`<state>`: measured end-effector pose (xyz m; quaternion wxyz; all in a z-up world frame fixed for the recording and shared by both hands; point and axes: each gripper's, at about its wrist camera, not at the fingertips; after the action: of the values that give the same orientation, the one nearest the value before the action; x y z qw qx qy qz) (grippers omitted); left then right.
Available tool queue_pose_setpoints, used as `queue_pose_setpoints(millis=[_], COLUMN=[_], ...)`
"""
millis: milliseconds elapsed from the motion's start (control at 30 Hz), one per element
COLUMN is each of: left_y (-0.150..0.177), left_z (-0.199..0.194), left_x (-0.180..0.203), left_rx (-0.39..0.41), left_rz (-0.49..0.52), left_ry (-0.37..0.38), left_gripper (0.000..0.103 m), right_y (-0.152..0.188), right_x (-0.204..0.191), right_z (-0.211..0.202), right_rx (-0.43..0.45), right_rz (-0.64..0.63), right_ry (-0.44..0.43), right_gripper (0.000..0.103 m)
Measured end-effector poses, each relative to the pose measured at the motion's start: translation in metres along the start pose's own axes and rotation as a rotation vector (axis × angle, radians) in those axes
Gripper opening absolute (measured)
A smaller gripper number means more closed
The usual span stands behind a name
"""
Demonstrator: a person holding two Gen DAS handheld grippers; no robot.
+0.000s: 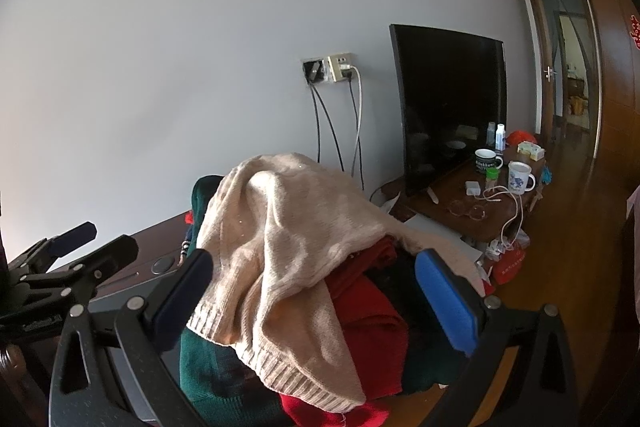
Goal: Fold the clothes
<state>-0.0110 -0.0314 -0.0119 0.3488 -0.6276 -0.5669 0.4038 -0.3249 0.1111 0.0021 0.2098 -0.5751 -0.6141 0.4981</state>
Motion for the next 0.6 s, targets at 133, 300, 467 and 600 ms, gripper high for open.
queue_pose_setpoints(millis=[133,300,467,600], left_y=[0.0015,0.0035,0.0068,0.0094], left_z=[0.0003,0.0001,0.0006,0.0029], left_x=[-0.0012,-0.0030,-0.0044,-0.0060], left_rx=[-0.001,-0.001,-0.005,-0.020], left_rz=[-0.003,-0.007,-0.012,-0.014], left_ry=[0.000,0.000,0.000,0.001], left_gripper=[0.102,0.102,0.102,0.102], right_y=[0.0013,0.0027,0.0038,0.0057], right_x=[-0.0014,-0.0042,-0.0061,-0.0043], right_z=[0.0012,0.0013,0.0018,0.0065], right_rx=[-0.006,-0.004,-0.002,-0.014], right_rz=[-0.001,-0.007,-0.011,-0.004], right_ry=[0.000,-0.002,-0.004,-0.005], right_gripper=[0.103,0.103,0.103,0.103])
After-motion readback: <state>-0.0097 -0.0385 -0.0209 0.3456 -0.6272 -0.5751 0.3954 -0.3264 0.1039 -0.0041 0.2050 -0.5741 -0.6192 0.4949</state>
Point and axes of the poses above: each gripper's, at about its wrist camera, not at the fingertips, and z roughly the way its jaws point, x to its right, y to its underside, and after that the axes turned 9 degrees about z, right-handed
